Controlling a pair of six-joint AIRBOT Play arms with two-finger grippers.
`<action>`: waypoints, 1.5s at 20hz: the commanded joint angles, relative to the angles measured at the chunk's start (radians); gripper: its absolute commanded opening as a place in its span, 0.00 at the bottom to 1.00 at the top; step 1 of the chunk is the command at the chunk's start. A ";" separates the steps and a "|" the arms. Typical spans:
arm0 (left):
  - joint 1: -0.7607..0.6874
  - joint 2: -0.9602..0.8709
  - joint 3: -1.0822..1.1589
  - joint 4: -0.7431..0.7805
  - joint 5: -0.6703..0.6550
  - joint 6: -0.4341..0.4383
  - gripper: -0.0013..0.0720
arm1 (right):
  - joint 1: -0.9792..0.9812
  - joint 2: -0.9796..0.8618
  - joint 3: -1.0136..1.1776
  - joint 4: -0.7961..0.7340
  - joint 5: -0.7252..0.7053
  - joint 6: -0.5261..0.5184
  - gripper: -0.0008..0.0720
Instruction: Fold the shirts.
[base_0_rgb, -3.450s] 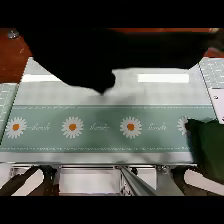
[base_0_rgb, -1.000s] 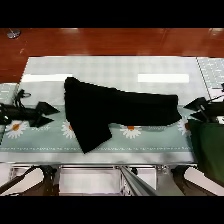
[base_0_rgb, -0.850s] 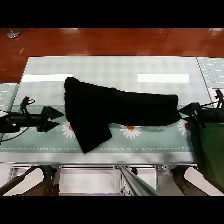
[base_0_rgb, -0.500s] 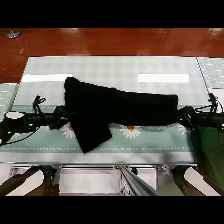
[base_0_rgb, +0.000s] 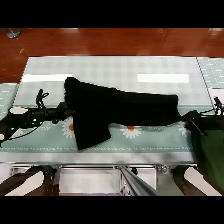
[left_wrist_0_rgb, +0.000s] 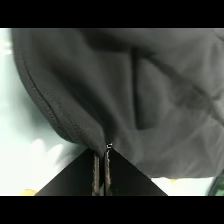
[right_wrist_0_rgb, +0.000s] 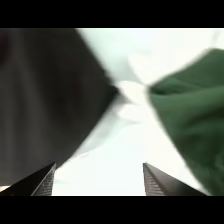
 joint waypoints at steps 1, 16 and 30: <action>-0.002 -0.001 0.014 -0.003 -0.014 0.011 0.06 | -0.010 -0.062 0.003 0.040 -0.023 0.002 0.87; 0.009 0.012 0.069 -0.005 -0.060 0.011 0.06 | 0.191 -0.327 0.294 0.280 0.000 -0.072 0.04; 0.088 0.216 1.379 0.178 -0.110 -0.063 0.06 | 0.194 0.105 1.388 0.236 0.183 0.060 0.04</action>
